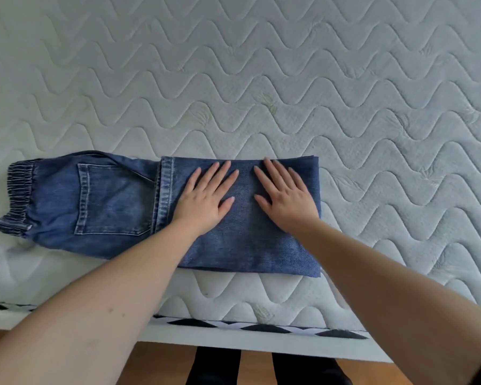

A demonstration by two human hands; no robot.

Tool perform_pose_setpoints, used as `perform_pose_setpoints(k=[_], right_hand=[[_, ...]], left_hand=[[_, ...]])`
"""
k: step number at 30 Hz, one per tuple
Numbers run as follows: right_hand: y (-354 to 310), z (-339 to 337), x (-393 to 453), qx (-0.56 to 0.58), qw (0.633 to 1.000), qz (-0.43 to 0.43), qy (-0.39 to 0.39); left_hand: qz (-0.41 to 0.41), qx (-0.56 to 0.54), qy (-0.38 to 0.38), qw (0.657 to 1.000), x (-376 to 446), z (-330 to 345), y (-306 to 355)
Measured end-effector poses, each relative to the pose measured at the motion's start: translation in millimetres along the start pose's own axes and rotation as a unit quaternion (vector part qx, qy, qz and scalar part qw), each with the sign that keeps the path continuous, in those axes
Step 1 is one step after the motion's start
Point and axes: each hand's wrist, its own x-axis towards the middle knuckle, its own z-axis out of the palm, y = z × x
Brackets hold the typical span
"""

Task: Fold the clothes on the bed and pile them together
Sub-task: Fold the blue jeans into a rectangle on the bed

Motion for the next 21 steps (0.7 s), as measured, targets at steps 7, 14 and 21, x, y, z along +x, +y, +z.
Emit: perform_pose_setpoints(k=[7,14,21], right_hand=[[69,-9,-29,0.008,0.987,0.157,-0.018],[-35,-5,-62,0.055,0.988,0.131,0.065],[-46,29,-96,0.006,0.999,-0.022,-0.038]], left_hand=[[-0.090,0.017,-0.002,0.996,-36,-5,-55],[-0.065,-0.035,0.036,0.997,-66,-4,11],[-0.022,-0.004,0.001,1.000,-121,19,-3]])
